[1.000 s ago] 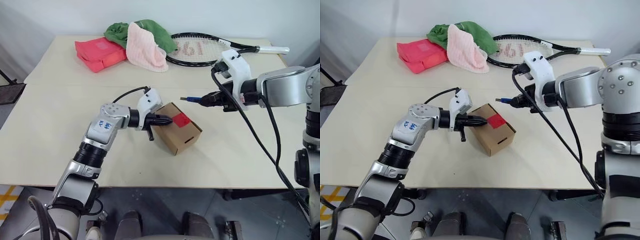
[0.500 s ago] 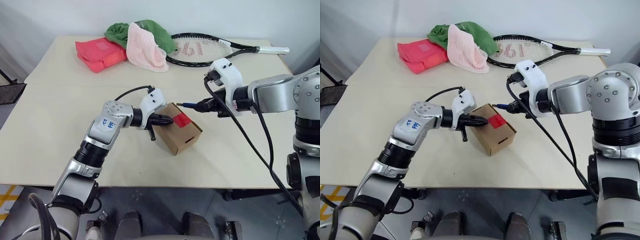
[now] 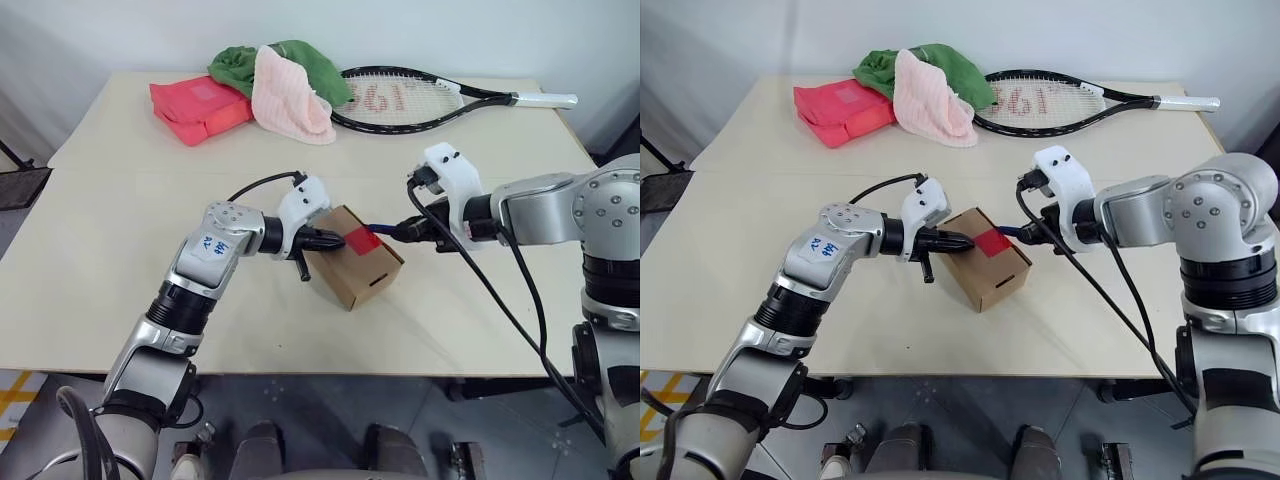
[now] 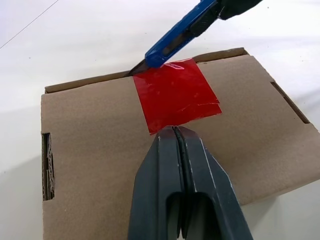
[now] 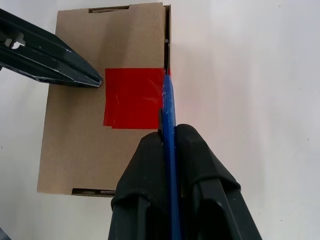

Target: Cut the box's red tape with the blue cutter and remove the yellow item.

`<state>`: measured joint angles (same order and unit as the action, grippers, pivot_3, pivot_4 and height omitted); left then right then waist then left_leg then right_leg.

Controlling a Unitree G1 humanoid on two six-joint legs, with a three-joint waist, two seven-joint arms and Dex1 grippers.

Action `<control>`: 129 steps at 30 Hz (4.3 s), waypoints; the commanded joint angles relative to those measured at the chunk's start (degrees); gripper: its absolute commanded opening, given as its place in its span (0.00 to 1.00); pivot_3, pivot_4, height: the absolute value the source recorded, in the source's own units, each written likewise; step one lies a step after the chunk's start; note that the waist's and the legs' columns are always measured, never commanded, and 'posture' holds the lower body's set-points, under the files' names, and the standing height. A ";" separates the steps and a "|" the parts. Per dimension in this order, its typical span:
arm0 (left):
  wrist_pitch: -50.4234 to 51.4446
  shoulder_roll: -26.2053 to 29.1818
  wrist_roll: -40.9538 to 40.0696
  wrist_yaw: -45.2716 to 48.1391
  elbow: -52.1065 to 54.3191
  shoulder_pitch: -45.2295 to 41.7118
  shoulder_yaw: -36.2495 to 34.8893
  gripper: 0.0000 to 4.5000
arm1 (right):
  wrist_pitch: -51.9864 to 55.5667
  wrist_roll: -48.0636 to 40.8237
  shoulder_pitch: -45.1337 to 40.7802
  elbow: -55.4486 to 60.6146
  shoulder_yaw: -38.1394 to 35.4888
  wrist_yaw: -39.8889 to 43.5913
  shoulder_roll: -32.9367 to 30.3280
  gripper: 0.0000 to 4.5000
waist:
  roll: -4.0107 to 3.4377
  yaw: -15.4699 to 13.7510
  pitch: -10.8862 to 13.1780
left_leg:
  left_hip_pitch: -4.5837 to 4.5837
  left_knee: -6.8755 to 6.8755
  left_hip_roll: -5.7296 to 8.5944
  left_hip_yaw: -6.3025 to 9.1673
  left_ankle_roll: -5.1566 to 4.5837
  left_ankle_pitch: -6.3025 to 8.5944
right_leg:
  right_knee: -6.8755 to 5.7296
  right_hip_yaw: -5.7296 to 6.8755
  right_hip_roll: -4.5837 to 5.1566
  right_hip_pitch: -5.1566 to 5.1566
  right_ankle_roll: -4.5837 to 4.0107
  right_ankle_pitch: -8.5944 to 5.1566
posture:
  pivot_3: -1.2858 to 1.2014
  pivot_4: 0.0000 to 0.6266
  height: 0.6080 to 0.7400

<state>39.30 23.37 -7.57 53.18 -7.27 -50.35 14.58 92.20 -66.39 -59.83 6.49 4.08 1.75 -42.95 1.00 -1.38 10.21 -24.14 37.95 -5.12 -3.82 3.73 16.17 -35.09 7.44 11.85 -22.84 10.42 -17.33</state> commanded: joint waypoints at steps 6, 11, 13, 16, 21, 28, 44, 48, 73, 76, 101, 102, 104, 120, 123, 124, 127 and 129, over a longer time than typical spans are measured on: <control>1.33 0.63 1.22 -0.38 -0.93 1.27 2.01 0.00 | 0.30 -7.89 0.07 0.31 3.17 -0.07 -6.19 0.02 | 0.00 -0.02 0.00 | 0.00 0.01 0.00 0.00 0.00 0.00 | 0.01 0.00 0.00 0.01 0.00 0.00 | 0.52 0.24 1.00; 1.65 0.66 1.42 -0.59 -0.82 1.87 2.67 0.00 | 0.30 -13.57 -0.83 -0.31 6.41 -1.62 -9.39 0.02 | 0.00 -0.02 -0.01 | 0.02 0.01 0.00 0.00 0.00 0.00 | 0.01 -0.01 0.00 0.02 0.00 0.00 | 0.52 0.24 1.00; 1.74 0.61 1.39 -0.69 -0.70 2.00 2.82 0.00 | 0.30 -15.62 -0.93 -0.57 6.95 -2.52 -10.30 0.02 | 0.01 -0.03 -0.02 | 0.02 0.02 0.00 0.00 0.00 0.00 | 0.01 -0.01 0.00 0.03 0.00 0.00 | 0.52 0.24 1.00; 1.91 0.51 1.37 -0.87 -0.54 2.18 2.90 0.00 | 0.30 -19.13 -0.78 -0.33 7.71 -3.68 -12.75 0.02 | 0.01 -0.07 -0.01 | 0.01 0.03 0.00 0.00 0.00 0.00 | 0.04 -0.01 0.00 0.03 0.00 0.00 | 0.52 0.24 1.00; 1.56 0.52 1.18 -0.80 -0.05 2.34 2.78 0.00 | -1.01 -29.49 -1.60 -1.53 4.90 -6.39 -17.12 0.02 | 0.01 -0.17 -0.01 | 0.00 0.02 0.00 0.00 0.00 0.00 | 0.05 -0.01 0.01 0.03 0.00 0.00 | 0.52 0.24 1.00; -3.70 -0.29 -2.84 2.00 1.29 1.26 -1.54 0.00 | -8.71 -31.29 6.14 3.68 -8.76 -0.42 -25.60 0.02 | 0.03 -0.33 -0.01 | -0.02 0.01 0.00 0.00 -0.01 0.01 | 0.13 0.01 0.00 0.03 0.00 0.00 | 0.52 0.24 1.00; -16.35 8.58 -15.50 10.09 5.39 13.42 -18.57 0.00 | -76.71 37.06 45.49 -18.85 -11.53 38.76 -10.60 0.02 | -0.14 0.14 -0.01 | 0.02 0.04 0.00 -0.07 -0.01 0.01 | 0.09 -0.02 0.02 0.04 0.03 0.02 | 0.52 0.24 1.00; -17.41 8.99 -16.58 7.92 8.29 19.22 -20.66 0.00 | -78.82 38.82 47.19 -21.58 -12.49 41.71 -7.13 0.10 | -0.17 0.19 -0.03 | 0.06 0.03 0.00 -0.07 -0.01 0.01 | 0.08 -0.02 0.02 0.05 0.03 0.02 | 0.52 0.24 1.00; -13.98 2.71 -10.24 -8.96 6.26 25.31 -13.81 0.00 | -83.83 50.25 28.15 -23.00 -1.05 51.14 7.96 0.01 | -0.19 -0.05 -0.07 | 0.74 -0.17 0.00 -0.18 0.01 0.02 | 0.11 -0.16 0.01 0.57 0.03 0.02 | 0.52 0.24 1.00; -14.36 1.36 -9.84 -9.34 5.03 23.60 -12.82 0.00 | -81.61 49.02 28.57 -20.81 1.02 54.60 10.15 0.01 | -0.20 0.17 -0.07 | 0.75 -0.21 0.00 -0.18 0.02 0.02 | 0.09 -0.16 0.01 0.55 0.03 0.02 | 0.52 0.24 1.00; -3.68 6.29 -16.26 1.07 14.51 29.79 -10.37 0.00 | -58.61 46.88 40.40 8.85 4.53 51.72 8.03 0.01 | -0.20 -0.02 -0.08 | 0.76 -0.27 0.00 -0.20 0.03 0.01 | 0.04 -0.21 0.01 0.47 0.02 0.01 | 0.52 0.24 1.00; -2.59 6.52 -16.64 1.29 15.44 30.33 -9.86 0.00 | -58.68 47.05 40.80 9.15 4.85 52.06 7.61 0.01 | -0.20 0.00 -0.08 | 0.76 -0.27 0.00 -0.21 0.03 0.01 | 0.05 -0.21 0.00 0.47 0.03 0.01 | 0.52 0.24 1.00; -1.30 7.05 -17.06 1.61 16.80 31.19 -9.39 0.00 | -58.66 47.17 41.45 9.83 5.24 52.27 7.11 0.01 | -0.20 0.01 -0.07 | 0.76 -0.28 0.00 -0.21 0.03 0.01 | 0.04 -0.22 0.01 0.46 0.03 0.01 | 0.52 0.24 1.00; -0.99 19.11 -18.40 7.84 17.18 31.20 -13.80 0.00 | -39.23 31.16 43.77 20.24 -8.30 51.67 0.18 0.09 | -0.20 -0.10 -0.07 | 0.76 -0.31 0.00 -0.23 0.03 0.01 | 0.09 -0.24 0.00 0.46 0.01 0.01 | 0.52 0.24 1.00; 0.31 20.74 -22.30 11.07 18.06 27.10 -15.27 0.00 | -25.49 22.53 39.16 20.79 -14.49 47.52 -0.40 0.29 | -0.20 -0.10 -0.07 | 0.76 -0.33 0.00 -0.23 0.02 0.02 | 0.08 -0.24 0.00 0.43 -0.01 0.00 | 0.52 0.24 1.00; 0.43 19.80 -23.54 10.98 18.14 24.96 -15.65 0.00 | -19.24 19.92 36.43 20.12 -15.91 46.04 -0.58 0.37 | -0.20 -0.16 -0.07 | 0.77 -0.32 0.00 -0.23 0.02 0.02 | 0.08 -0.24 0.00 0.45 -0.02 -0.01 | 0.52 0.24 1.00; 0.45 16.29 -24.05 9.14 17.58 19.74 -14.53 0.00 | -4.03 16.10 27.12 16.89 -18.22 40.64 2.17 0.59 | -0.21 -0.24 -0.07 | 0.74 -0.23 0.00 -0.22 0.02 0.02 | 0.06 -0.26 0.00 0.47 -0.02 -0.01 | 0.52 0.24 1.00; -1.61 14.39 -21.74 8.74 16.74 17.68 -11.76 0.00 | -0.23 14.09 21.49 12.07 -17.39 35.43 4.66 0.75 | -0.19 -0.02 -0.08 | 0.76 -0.27 0.00 -0.22 0.02 0.02 | 0.03 -0.27 0.00 0.47 -0.02 -0.01 | 0.52 0.24 1.00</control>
<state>39.29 38.38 -30.06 62.08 8.74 -32.27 1.14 88.10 -49.70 -36.72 21.10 -12.33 40.88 -39.24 0.81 -1.40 10.13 -23.36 37.64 -5.13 -4.05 3.74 16.19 -35.08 7.17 11.84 -22.39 10.40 -17.34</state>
